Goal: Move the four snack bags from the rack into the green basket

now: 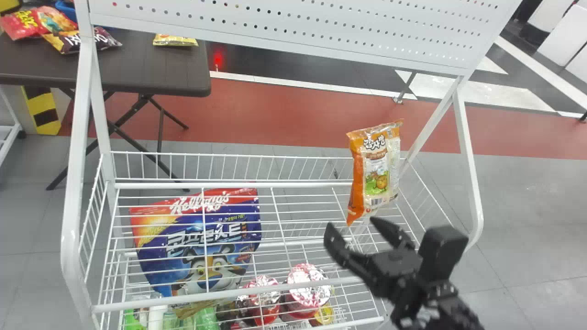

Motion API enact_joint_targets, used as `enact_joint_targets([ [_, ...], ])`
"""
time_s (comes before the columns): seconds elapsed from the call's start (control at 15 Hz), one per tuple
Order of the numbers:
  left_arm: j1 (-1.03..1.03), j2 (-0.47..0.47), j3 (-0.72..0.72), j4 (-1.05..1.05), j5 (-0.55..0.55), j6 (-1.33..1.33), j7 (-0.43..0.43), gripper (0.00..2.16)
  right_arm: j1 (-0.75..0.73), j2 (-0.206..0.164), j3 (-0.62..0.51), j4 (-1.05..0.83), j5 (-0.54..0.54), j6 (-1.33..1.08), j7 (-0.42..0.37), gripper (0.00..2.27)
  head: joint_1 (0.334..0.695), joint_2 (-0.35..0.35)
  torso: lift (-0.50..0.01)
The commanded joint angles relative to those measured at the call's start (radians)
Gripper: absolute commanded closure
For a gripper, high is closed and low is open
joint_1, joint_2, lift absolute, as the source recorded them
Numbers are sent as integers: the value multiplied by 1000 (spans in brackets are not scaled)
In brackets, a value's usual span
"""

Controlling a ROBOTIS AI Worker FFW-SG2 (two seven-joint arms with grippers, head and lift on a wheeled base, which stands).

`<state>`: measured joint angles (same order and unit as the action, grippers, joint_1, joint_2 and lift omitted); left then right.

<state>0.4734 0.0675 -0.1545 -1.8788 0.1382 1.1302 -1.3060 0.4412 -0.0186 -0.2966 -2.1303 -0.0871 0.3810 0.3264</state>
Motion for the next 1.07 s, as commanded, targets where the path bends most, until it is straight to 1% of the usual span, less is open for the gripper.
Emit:
enact_joint_targets([
  [0.0, 11, 2, 0, -19, 0, 1, -1, 1872, -194, -1, -87, 101, 10, 174, 14, 87, 695, -350, 0],
  [0.27, 10, 3, 0, -20, -2, 1, -1, 1872, -328, -12, -167, 216, 32, 189, 23, 87, 695, -350, 0],
  [0.53, 4, 2, -4, -22, -8, 7, -1, 1872, -446, -41, -208, 359, 81, 195, 115, 93, 695, -350, 0],
  [0.6, 4, 2, -4, -22, -8, 7, 1, 1872, -476, -50, -213, 402, 96, 198, 146, 151, 695, -350, 0],
  [0.67, 4, 2, -4, -20, -8, 7, 1, 1872, -487, -53, -214, 421, 113, 201, 168, 424, 695, -350, 0],
  [0.8, 1, 2, -4, -20, -8, 13, 1, 1872, -489, -57, -211, 429, 122, 201, 177, 1426, 695, -350, 0],
  [0.87, -1, 2, -4, -20, -11, 17, 1, 1872, -496, -58, -213, 429, 124, 232, 197, 1825, 695, -350, 0],
  [0.93, -1, 0, -5, -20, -17, 20, 1, 1872, -513, -61, -223, 431, 124, 293, 233, 2108, 695, -350, 0],
  [1.0, -1, -2, -7, -20, -20, 23, 1, 1872, -519, -61, -236, 432, 122, 302, 250, 2145, 695, -350, 0],
])
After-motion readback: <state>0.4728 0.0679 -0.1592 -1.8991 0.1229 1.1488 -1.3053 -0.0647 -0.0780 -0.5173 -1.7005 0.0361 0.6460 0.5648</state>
